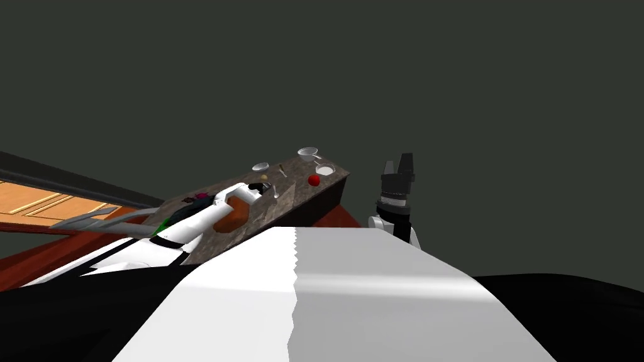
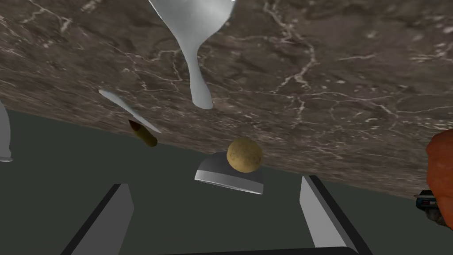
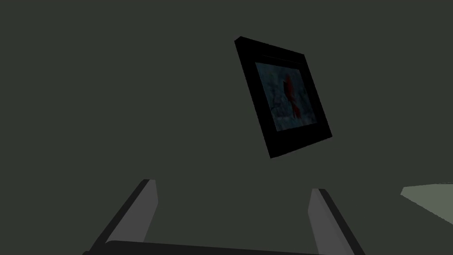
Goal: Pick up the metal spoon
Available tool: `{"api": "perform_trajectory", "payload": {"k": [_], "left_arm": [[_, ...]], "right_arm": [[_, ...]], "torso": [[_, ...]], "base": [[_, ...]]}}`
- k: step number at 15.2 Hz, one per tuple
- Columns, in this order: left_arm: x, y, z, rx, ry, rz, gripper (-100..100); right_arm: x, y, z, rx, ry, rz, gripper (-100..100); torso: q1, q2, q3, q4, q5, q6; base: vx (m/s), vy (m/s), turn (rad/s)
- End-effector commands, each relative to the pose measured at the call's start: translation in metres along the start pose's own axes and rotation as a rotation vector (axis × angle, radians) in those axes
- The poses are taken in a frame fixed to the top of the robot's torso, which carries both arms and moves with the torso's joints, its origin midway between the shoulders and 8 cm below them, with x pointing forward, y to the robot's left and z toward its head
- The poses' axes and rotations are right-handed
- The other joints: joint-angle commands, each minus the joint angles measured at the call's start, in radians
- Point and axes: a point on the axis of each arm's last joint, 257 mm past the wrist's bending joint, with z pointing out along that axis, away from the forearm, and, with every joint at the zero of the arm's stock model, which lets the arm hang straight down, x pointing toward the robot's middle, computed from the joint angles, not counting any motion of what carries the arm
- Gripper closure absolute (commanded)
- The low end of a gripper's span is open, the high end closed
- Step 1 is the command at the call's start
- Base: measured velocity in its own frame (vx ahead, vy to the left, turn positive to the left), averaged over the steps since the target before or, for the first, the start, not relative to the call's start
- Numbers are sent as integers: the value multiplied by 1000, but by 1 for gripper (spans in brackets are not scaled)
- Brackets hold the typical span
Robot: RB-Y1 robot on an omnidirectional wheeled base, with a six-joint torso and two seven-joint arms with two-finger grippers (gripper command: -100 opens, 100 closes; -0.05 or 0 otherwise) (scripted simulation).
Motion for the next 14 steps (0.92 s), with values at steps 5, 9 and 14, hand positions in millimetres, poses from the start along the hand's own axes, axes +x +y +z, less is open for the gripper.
{"api": "perform_trajectory", "payload": {"k": [5, 9, 14], "left_arm": [[-59, -21, -19, 31, -71, 63, -100], [-79, -25, -29, 31, -84, 95, -100], [-69, -16, -33, 5, -34, 111, -100]], "right_arm": [[0, 0, 0, 0, 0, 0, 0], [0, 0, 0, 0, 0, 0, 0], [0, 0, 0, 0, 0, 0, 0]], "torso": [[-1, 1, 0, 0, 0, 0], [0, 2, 1, 0, 0, 0], [2, 1, 0, 0, 1, -1]], "base": [[-96, 91, -350], [-120, 91, -345], [-106, 93, -296]]}}
